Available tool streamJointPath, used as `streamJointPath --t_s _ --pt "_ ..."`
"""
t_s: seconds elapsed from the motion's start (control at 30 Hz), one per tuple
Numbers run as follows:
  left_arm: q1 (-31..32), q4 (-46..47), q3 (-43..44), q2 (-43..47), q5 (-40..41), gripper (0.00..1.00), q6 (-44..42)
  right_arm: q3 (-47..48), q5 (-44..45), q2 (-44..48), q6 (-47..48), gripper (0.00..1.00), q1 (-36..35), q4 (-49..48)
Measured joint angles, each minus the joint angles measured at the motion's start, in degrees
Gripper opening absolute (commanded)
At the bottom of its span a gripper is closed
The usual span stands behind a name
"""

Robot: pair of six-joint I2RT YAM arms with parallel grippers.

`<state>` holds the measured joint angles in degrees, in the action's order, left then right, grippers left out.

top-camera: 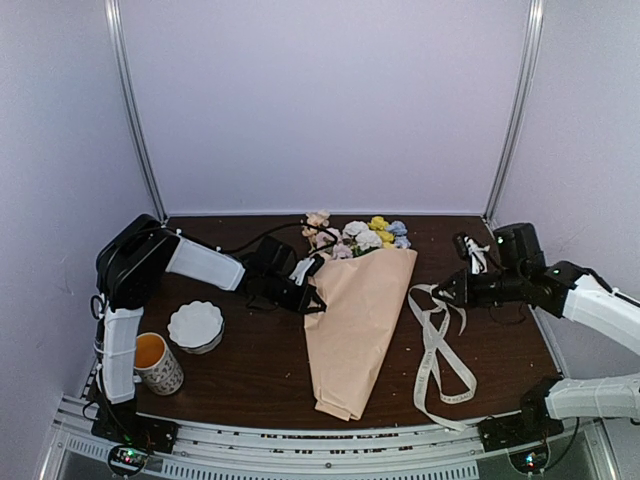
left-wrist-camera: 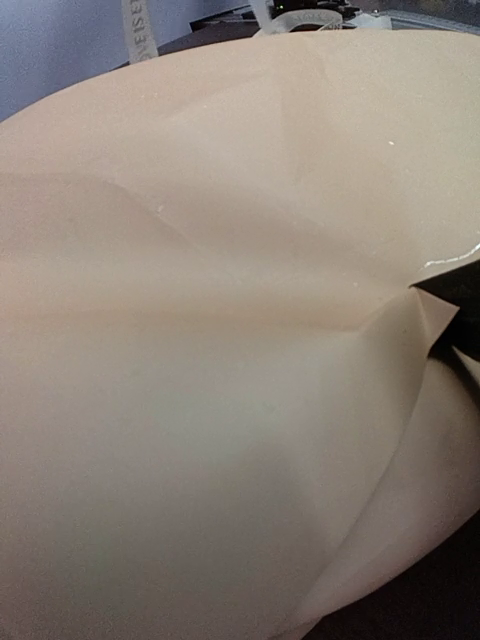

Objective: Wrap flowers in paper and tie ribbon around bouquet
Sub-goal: Place the ribbon at the center of the board.

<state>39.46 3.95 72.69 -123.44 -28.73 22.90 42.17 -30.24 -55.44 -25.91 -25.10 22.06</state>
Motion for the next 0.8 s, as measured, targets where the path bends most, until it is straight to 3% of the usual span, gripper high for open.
streamJointPath --t_s 0.1,0.2,0.43,0.67,0.8 --pt "0.00 -0.04 0.00 0.11 0.02 0.00 0.00 -3.65 6.60 -3.78 -1.70 0.41 -0.07 4.92" --pt "0.00 -1.18 0.15 0.55 0.83 0.00 -0.46 -3.78 12.35 -7.43 -1.38 0.55 -0.07 9.14" --pt "-0.46 -4.96 0.57 1.75 2.95 0.00 -1.14 -0.37 19.34 -12.44 -1.66 0.67 -4.39 12.48" --pt "-0.74 -4.22 -0.35 2.10 3.10 0.00 -0.66 -1.84 17.94 -15.28 -9.11 0.76 -16.59 -0.76" --pt "-0.79 -3.54 -0.72 2.10 2.99 0.00 0.07 -4.07 15.54 -20.61 -15.80 0.79 -20.20 -10.64"
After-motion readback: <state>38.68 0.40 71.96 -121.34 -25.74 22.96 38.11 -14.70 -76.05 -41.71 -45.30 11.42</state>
